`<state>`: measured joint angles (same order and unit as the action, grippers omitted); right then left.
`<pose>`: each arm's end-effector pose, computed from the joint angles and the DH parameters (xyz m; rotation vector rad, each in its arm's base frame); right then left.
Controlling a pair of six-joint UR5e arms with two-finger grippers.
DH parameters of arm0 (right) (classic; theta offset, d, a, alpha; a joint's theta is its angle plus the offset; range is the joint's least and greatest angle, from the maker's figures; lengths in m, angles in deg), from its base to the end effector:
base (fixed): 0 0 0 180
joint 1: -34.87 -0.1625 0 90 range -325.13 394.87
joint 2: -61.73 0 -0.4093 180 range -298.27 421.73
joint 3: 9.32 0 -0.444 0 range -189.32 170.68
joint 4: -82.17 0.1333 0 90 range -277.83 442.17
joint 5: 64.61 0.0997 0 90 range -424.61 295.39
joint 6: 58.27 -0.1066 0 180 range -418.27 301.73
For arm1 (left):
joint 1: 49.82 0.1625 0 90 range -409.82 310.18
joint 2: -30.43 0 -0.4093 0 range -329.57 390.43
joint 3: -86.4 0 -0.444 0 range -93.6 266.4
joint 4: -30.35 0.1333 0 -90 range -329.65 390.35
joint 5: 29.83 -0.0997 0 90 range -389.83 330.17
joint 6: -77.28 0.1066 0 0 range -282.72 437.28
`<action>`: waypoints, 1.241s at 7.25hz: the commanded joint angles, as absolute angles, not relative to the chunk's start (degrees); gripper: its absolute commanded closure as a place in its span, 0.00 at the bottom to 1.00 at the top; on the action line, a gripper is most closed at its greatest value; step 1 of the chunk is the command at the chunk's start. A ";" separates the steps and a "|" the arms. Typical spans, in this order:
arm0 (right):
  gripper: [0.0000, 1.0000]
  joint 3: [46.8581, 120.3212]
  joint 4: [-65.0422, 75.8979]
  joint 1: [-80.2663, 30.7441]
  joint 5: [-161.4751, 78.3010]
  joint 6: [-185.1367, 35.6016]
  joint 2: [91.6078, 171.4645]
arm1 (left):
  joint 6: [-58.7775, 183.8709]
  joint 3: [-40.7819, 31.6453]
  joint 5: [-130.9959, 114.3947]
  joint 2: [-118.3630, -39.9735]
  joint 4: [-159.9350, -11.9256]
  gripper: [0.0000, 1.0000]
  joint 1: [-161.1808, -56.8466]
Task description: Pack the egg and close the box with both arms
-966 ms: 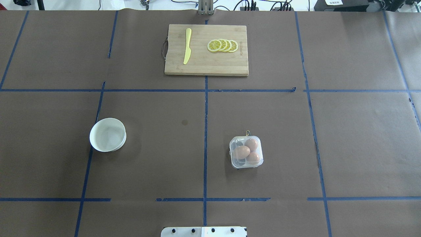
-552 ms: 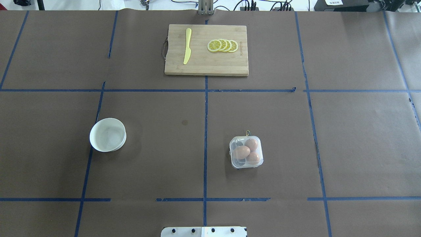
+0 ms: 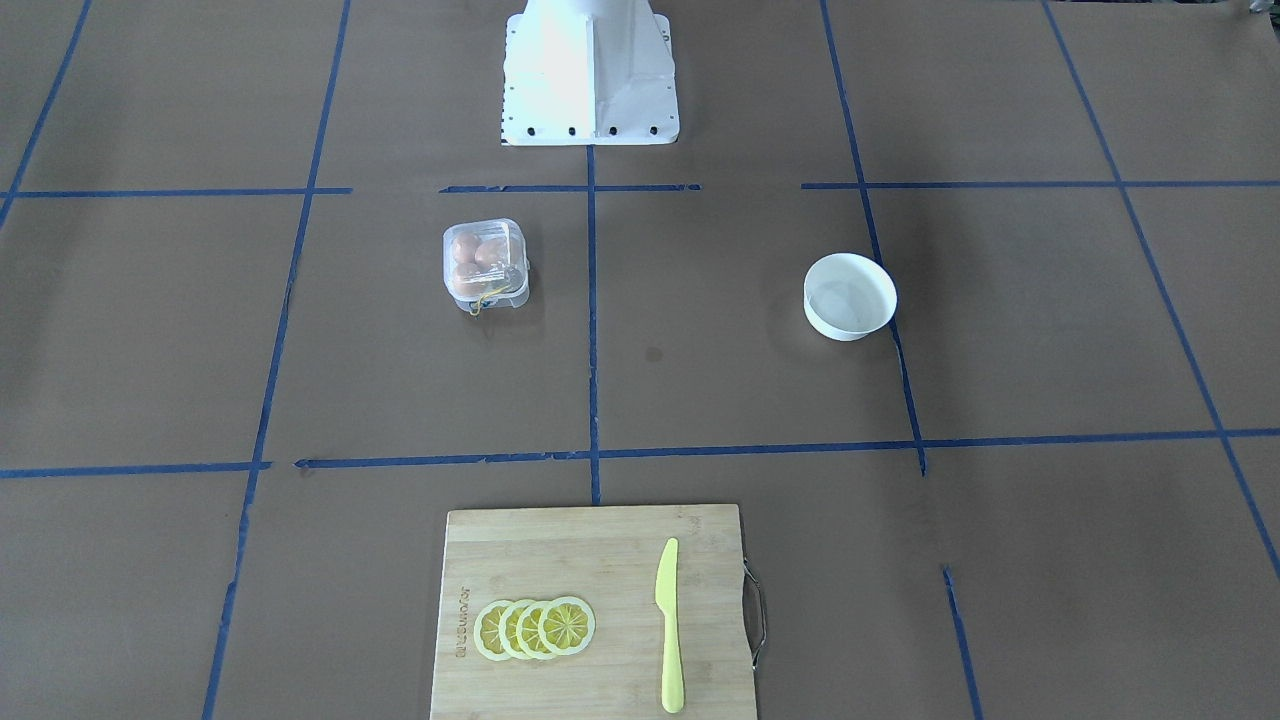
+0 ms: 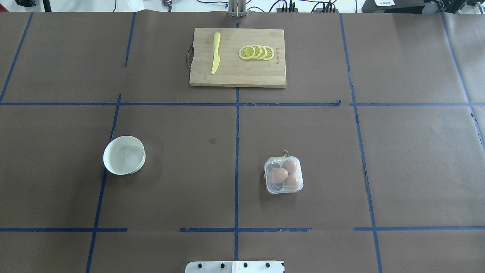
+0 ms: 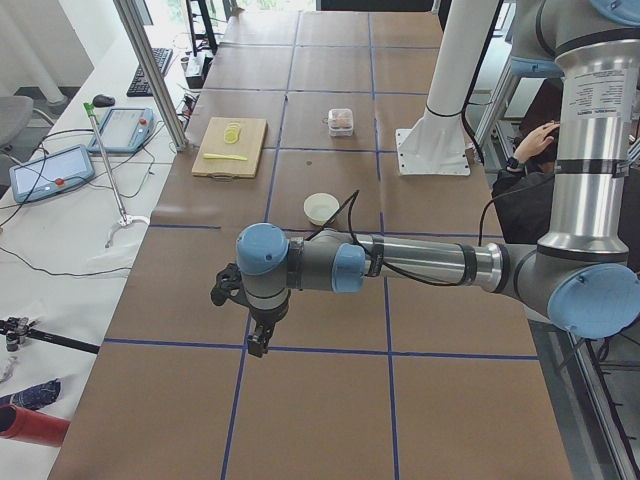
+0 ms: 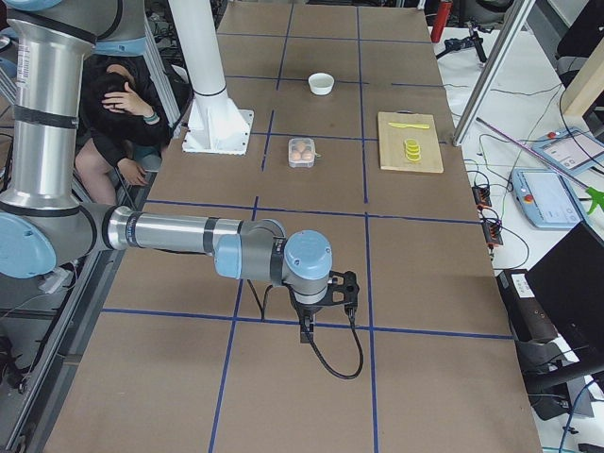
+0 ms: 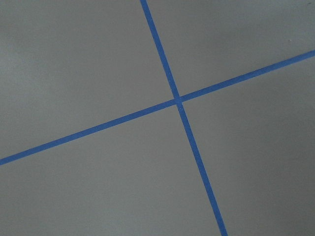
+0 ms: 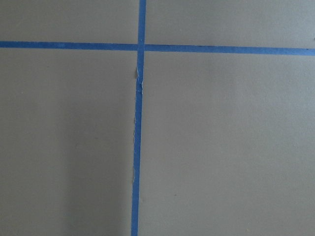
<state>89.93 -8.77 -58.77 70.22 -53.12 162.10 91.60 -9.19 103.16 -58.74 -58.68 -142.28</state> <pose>0.0877 -0.4625 0.6529 0.0260 -0.7827 -0.0109 -0.0838 -0.5381 0.6061 0.1721 0.7344 0.2219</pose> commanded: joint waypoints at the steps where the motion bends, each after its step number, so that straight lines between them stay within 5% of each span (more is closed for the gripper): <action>1: 0.00 89.91 -8.70 -59.26 70.30 -53.08 162.10 | 87.04 -9.75 103.41 -58.52 -59.03 0.00 -142.28; 9: 0.00 90.17 -8.62 -59.88 70.39 -53.08 162.10 | 75.96 -6.16 104.99 -58.17 -68.00 0.00 -141.23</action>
<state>90.15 -8.62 -59.87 70.39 -53.08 162.23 76.07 -7.04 104.95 -58.16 -67.87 -141.73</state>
